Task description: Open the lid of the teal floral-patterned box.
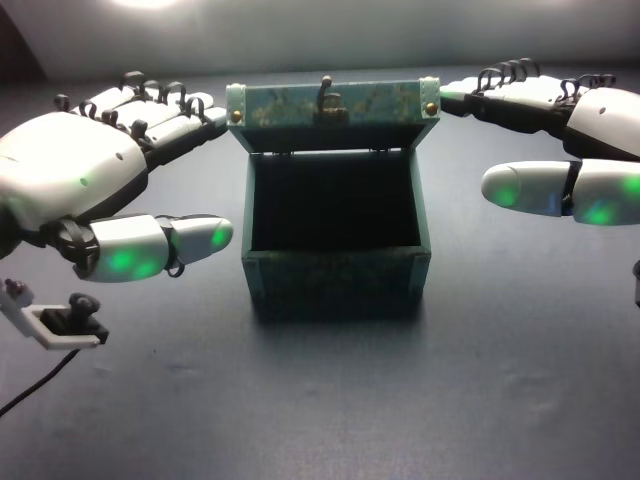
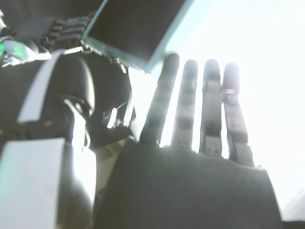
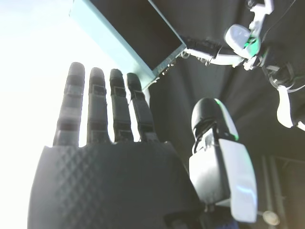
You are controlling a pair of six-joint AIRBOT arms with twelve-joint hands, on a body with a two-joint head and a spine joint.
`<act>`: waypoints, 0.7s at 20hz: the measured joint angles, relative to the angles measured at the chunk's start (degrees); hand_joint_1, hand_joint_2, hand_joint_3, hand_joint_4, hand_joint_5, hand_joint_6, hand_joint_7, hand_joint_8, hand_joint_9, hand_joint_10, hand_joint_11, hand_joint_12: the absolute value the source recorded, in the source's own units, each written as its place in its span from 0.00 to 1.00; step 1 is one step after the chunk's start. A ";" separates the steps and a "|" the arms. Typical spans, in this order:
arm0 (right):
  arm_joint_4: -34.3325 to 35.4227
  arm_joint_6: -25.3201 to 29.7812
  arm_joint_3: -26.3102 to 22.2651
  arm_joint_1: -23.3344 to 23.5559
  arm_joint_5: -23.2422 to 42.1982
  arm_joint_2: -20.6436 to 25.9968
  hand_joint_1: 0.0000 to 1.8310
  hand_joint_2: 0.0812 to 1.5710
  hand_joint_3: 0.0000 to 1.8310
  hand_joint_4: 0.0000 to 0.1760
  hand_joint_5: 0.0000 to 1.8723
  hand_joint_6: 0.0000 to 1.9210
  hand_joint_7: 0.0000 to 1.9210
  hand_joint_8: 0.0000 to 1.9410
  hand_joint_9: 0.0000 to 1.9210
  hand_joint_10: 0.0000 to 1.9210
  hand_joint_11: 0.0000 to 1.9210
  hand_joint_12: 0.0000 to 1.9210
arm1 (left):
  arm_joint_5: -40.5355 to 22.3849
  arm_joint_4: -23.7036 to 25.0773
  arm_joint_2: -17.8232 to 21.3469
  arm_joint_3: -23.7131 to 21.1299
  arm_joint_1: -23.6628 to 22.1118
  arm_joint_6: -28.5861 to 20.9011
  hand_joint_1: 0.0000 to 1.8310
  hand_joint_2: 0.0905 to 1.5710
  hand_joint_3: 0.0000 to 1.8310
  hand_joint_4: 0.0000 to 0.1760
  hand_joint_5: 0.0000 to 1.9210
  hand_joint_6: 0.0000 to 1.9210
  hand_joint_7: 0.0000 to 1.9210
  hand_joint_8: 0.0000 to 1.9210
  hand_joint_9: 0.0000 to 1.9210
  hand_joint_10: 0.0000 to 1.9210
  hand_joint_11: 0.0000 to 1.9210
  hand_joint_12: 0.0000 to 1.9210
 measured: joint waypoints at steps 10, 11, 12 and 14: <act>3.63 -0.52 1.81 -0.20 1.64 -1.70 0.00 0.69 0.00 0.04 0.08 0.00 0.06 0.00 0.04 0.00 0.00 0.11 | -2.75 -4.72 -4.42 3.15 -0.87 0.28 0.00 0.61 0.00 0.11 0.06 0.00 0.06 0.00 0.05 0.00 0.01 0.11; 4.00 -0.50 1.99 -0.20 1.68 -1.92 0.00 0.70 0.00 0.04 0.09 0.00 0.07 0.00 0.05 0.00 0.00 0.15 | -2.82 -5.18 -4.66 3.17 -1.05 0.26 0.00 0.63 0.00 0.24 0.05 0.00 0.07 0.00 0.06 0.00 0.03 0.11; 4.00 -0.48 2.43 -0.20 1.75 -2.23 0.00 0.71 0.00 0.00 0.09 0.00 0.07 0.00 0.05 0.00 0.00 0.18 | -2.89 -4.87 -5.01 3.74 -1.22 0.31 0.00 0.64 0.00 0.33 0.05 0.00 0.07 0.00 0.06 0.00 0.00 0.16; 4.76 -0.50 3.32 -0.17 1.70 -3.02 0.00 0.73 0.00 0.00 0.09 0.00 0.07 0.00 0.05 0.00 0.00 0.16 | -2.51 -5.11 -5.66 4.42 -1.92 0.33 0.01 0.69 0.00 0.16 0.04 0.00 0.07 0.00 0.07 0.00 0.01 0.17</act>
